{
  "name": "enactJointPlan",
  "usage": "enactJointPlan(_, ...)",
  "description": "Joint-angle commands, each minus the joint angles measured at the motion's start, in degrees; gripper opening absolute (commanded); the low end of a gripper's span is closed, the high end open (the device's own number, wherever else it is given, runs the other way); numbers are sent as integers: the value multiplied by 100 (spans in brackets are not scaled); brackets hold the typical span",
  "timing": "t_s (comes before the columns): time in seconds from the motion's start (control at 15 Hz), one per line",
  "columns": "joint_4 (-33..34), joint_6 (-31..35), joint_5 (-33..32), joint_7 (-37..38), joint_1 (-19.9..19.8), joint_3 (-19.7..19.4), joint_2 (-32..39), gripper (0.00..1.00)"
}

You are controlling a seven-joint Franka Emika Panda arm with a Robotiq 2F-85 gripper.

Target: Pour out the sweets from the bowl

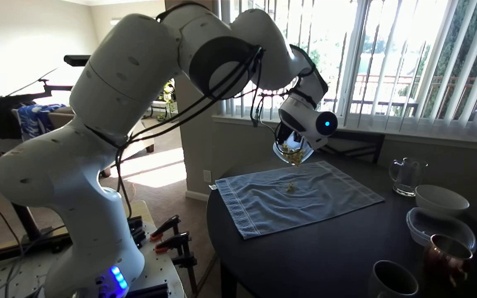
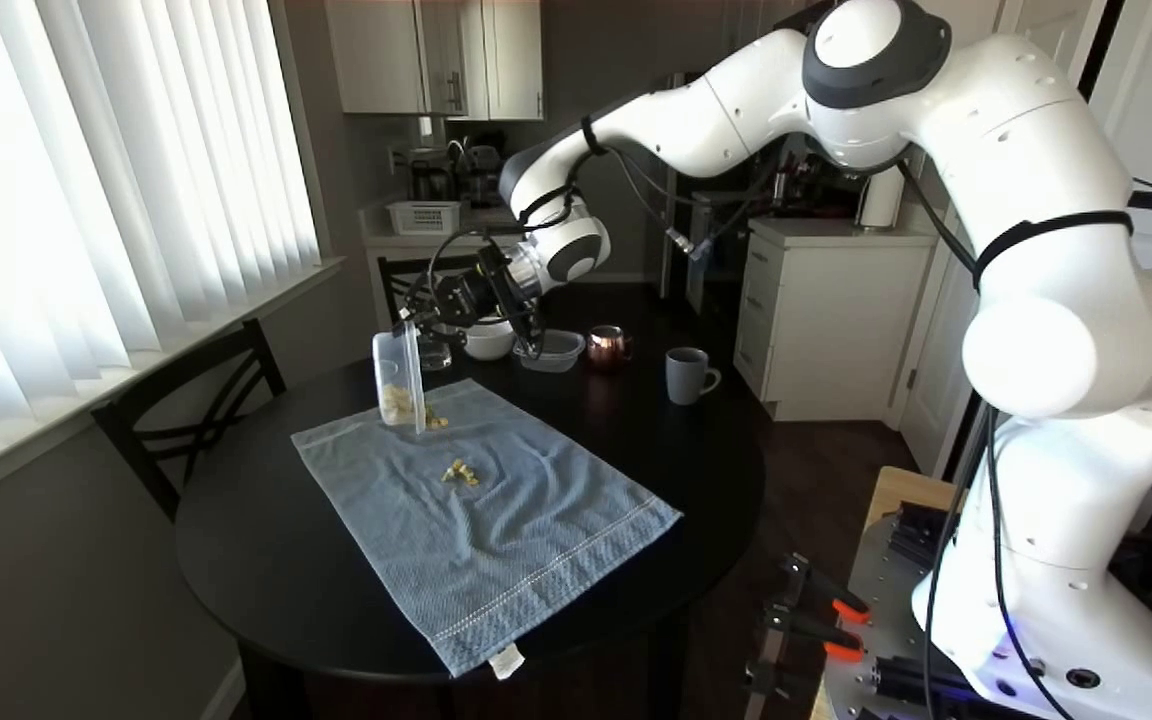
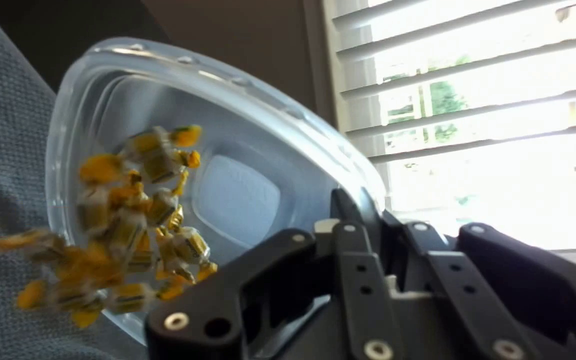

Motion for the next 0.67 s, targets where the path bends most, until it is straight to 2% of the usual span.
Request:
enactJointPlan(0.0, -657, -798, 847, -1411, -1010, 628, -44, 1)
enactJointPlan(0.07, -787, -1039, 912, -1558, -1166, 661, -38, 1)
enactJointPlan(0.13, -863, -1797, 1537, -1777, -683, -199, -491, 1)
enactJointPlan(0.2, -950, -2169, 1685, -1799, -603, -428, -556, 1)
enactJointPlan(0.33, -1068, -2953, 2022, -1855, -92, -1251, -774, 1)
enactJointPlan(0.47, -1146, -3428, 2263, -1744, 599, -2133, -995, 1)
enactJointPlan(0.6, -1183, -3607, 2436, -1675, 1348, -2954, -1155, 1)
